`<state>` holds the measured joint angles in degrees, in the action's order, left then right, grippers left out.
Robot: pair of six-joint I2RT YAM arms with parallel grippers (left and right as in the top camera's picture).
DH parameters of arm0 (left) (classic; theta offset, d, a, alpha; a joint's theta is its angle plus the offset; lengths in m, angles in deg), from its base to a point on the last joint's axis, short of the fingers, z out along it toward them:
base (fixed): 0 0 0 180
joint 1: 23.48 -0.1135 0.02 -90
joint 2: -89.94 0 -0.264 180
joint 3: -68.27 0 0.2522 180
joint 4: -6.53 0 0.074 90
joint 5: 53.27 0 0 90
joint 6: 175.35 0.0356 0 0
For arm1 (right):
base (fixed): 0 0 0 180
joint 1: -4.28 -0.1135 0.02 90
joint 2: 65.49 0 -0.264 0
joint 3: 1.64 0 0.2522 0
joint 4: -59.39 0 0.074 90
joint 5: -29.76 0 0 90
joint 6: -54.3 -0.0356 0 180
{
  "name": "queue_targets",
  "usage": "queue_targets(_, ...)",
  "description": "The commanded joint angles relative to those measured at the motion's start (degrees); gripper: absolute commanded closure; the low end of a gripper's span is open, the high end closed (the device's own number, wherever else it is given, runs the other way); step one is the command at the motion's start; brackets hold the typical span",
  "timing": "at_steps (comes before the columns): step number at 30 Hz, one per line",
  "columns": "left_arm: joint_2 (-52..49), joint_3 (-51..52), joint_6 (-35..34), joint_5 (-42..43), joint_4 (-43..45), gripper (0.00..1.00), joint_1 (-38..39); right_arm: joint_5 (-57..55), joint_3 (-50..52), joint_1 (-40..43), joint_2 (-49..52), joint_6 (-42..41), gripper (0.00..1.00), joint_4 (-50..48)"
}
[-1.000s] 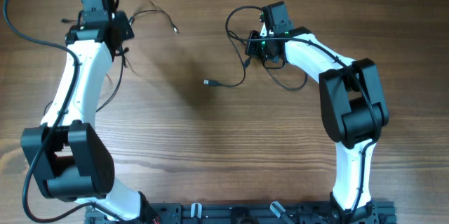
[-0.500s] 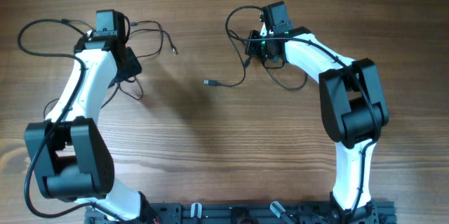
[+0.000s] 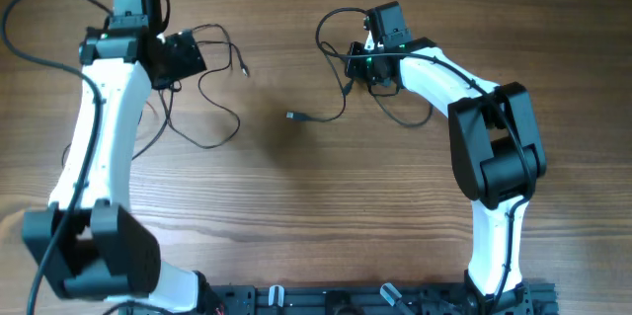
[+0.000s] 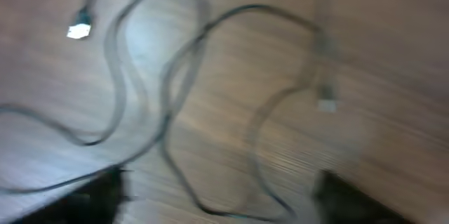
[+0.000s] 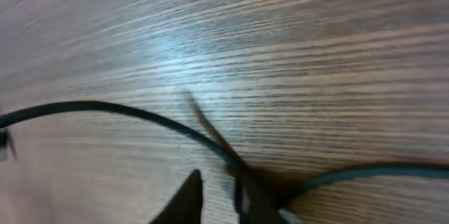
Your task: Untangle cables
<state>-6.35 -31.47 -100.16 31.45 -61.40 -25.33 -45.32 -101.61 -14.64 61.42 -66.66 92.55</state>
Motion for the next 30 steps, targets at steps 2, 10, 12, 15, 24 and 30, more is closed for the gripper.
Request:
queue_targets(2, 0.79, -0.44, 0.7, 14.23, 0.11, 0.8, 2.47, 6.19, 1.4, 0.87, -0.83, 8.63, 0.79, 1.92)
queue_targets(10, -2.05, -0.13, 0.68, 6.4, 0.15, 0.53, 1.51, 5.9, 1.4, 0.52, -16.37, 16.5, 0.6, 6.6)
queue_targets(12, -2.25, -0.13, 0.66, 5.49, 0.44, 0.44, -0.17, 5.68, 1.4, 0.13, -17.31, 16.85, 0.57, 6.56)
queue_targets(15, -2.75, -0.13, -1.01, 5.66, 0.52, 0.14, -3.89, 4.02, 1.42, -0.81, -16.46, 16.33, 0.54, 6.73)
queue_targets(24, -3.8, -0.13, -5.4, 7.21, -0.87, 0.0, -7.26, -6.08, 1.42, -3.96, -8.94, -7.67, 0.29, 0.07)
queue_targets(30, -3.8, -0.13, -5.35, 7.32, -1.14, 0.0, -7.28, -9.4, 1.42, -3.52, -4.26, 9.73, 0.25, -2.67)
